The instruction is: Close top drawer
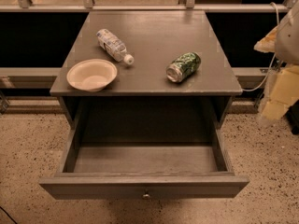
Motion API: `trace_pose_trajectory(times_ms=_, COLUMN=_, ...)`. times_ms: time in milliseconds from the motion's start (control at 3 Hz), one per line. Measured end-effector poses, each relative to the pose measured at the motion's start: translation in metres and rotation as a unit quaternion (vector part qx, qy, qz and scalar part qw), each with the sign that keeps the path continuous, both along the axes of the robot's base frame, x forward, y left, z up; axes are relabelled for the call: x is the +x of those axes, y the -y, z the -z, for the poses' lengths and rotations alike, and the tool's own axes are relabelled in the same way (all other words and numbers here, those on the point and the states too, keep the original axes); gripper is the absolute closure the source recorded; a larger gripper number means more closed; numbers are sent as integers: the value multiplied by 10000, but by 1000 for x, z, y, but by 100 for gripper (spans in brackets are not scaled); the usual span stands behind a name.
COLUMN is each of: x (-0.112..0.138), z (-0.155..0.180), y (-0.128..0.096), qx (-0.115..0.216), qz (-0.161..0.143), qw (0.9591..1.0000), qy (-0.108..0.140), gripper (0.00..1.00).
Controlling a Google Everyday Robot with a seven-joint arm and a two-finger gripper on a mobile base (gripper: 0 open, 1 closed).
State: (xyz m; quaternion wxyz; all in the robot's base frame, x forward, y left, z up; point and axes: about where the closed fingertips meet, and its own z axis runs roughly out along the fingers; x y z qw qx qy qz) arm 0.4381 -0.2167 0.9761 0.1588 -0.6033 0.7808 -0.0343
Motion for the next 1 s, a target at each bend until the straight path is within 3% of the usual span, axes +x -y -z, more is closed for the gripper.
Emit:
trace_pose_trajectory(times_ms=667, x=2, z=2, y=-1, qx=20, qz=-9, qw=10000, qy=-11, gripper=0)
trace_pose_trajectory(times_ms=1000, x=5, z=29, y=-10, qx=349, qz=-69, qw=9994, qy=-20, gripper=0)
